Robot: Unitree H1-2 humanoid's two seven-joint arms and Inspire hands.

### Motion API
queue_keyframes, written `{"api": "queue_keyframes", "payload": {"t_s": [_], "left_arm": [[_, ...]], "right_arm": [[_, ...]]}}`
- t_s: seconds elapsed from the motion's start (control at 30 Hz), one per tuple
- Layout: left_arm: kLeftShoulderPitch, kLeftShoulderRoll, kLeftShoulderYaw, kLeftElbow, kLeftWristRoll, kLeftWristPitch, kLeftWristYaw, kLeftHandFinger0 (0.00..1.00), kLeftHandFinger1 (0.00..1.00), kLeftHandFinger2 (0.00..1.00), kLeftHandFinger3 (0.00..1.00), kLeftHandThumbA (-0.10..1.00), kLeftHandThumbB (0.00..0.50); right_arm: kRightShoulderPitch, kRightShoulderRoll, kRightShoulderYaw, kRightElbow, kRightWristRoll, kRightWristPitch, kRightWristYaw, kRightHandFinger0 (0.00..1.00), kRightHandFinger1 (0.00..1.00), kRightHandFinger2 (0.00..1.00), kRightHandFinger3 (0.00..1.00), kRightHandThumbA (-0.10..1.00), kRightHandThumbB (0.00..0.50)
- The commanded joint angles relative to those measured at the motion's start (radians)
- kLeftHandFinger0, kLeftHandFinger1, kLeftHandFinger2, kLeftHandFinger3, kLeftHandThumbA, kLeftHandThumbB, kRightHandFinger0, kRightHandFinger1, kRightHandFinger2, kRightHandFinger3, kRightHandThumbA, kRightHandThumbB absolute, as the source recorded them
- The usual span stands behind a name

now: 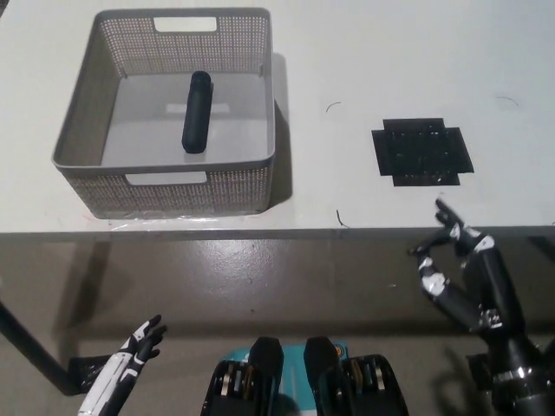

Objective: Use the right hand to pick up a electric screw driver and put it into a container on the left side

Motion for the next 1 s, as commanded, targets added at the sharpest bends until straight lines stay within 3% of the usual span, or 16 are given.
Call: {"api": "queue_keyframes", "payload": {"t_s": [0.0,0.03,0.1,0.2,0.27,0.33,0.37,0.4,0.43,0.47,0.5,0.53,0.57,0.6,0.7,0.97], "left_arm": [[-0.012,0.003,0.016,-0.006,-0.018,-0.051,0.026,1.0,1.0,1.0,1.0,0.99,0.272],[-0.013,0.004,0.017,-0.004,-0.019,-0.051,0.025,1.0,1.0,1.0,1.0,0.99,0.277],[-0.02,0.001,0.017,0.007,-0.02,-0.054,0.025,1.0,1.0,1.0,1.0,0.99,0.274],[-0.023,0.002,0.016,0.018,-0.008,-0.069,0.032,1.0,1.0,1.0,1.0,0.99,0.281],[-0.023,0.0,0.018,0.018,-0.011,-0.068,0.031,1.0,1.0,1.0,1.0,0.99,0.277],[-0.023,-0.002,0.019,0.017,-0.011,-0.066,0.034,1.0,1.0,1.0,1.0,0.98,0.279],[-0.022,-0.002,0.019,0.015,-0.004,-0.06,0.037,1.0,1.0,1.0,1.0,0.99,0.28],[-0.022,-0.002,0.019,0.014,-0.002,-0.059,0.039,1.0,1.0,1.0,1.0,0.99,0.28],[-0.025,0.0,0.02,0.017,-0.007,-0.057,0.035,1.0,1.0,1.0,1.0,0.99,0.285],[-0.022,0.001,0.021,0.016,-0.008,-0.06,0.035,1.0,1.0,1.0,1.0,0.99,0.283],[-0.018,0.001,0.021,0.015,-0.012,-0.061,0.032,1.0,1.0,1.0,1.0,1.0,0.279],[-0.02,0.002,0.021,0.018,-0.014,-0.061,0.032,1.0,1.0,1.0,1.0,1.0,0.279],[-0.021,0.001,0.021,0.021,-0.015,-0.065,0.033,1.0,1.0,1.0,1.0,1.0,0.279],[-0.022,0.001,0.021,0.024,-0.011,-0.068,0.036,1.0,1.0,1.0,1.0,1.0,0.278],[-0.003,-0.001,0.019,0.022,-0.005,-0.073,0.041,1.0,1.0,1.0,1.0,1.0,0.276],[0.003,0.002,0.023,0.031,-0.005,-0.082,0.05,1.0,1.0,1.0,1.0,1.0,0.299]], "right_arm": [[0.003,-0.021,0.011,-0.004,-0.058,-0.016,0.04,1.0,1.0,1.0,1.0,0.05,0.288],[0.007,-0.017,0.009,-0.006,-0.087,-0.008,0.024,1.0,1.0,1.0,1.0,-0.08,0.26],[0.011,-0.012,-0.002,0.02,-0.077,-0.024,0.017,1.0,1.0,1.0,1.0,-0.1,0.186],[0.018,-0.007,-0.019,0.007,-0.056,0.023,0.014,1.0,1.0,1.0,1.0,-0.09,0.304],[0.021,0.027,-0.059,0.014,-0.001,0.026,-0.016,1.0,1.0,1.0,1.0,0.15,0.333],[0.02,0.051,-0.086,0.024,0.04,0.011,-0.021,1.0,0.98,0.91,0.68,0.2,0.32],[0.017,0.073,-0.112,0.036,0.036,-0.001,-0.043,0.65,0.63,0.58,0.34,0.18,0.327],[0.014,0.079,-0.121,0.042,0.03,-0.006,-0.05,0.56,0.59,0.59,0.34,0.16,0.327],[0.006,0.088,-0.135,0.053,-0.011,-0.011,-0.07,0.48,0.59,0.77,0.29,0.17,0.309],[0.006,0.092,-0.14,0.059,-0.021,-0.015,-0.07,0.6,0.77,0.93,0.23,0.19,0.302],[0.007,0.087,-0.143,0.062,-0.01,-0.009,-0.052,0.86,0.95,1.0,0.23,0.26,0.324],[0.004,0.087,-0.145,0.065,-0.004,-0.005,-0.042,0.97,1.0,0.96,0.2,0.29,0.33],[0.005,0.067,-0.135,0.059,0.0,0.02,-0.01,1.0,1.0,1.0,0.33,0.44,0.343],[0.005,0.025,-0.107,0.052,0.003,0.08,0.047,1.0,1.0,1.0,1.0,0.7,0.427],[0.022,-0.021,-0.078,0.071,0.048,0.081,0.125,1.0,1.0,1.0,1.0,0.77,0.499],[0.013,-0.023,-0.081,0.087,0.086,0.062,0.144,1.0,1.0,1.0,1.0,0.86,0.5]]}}
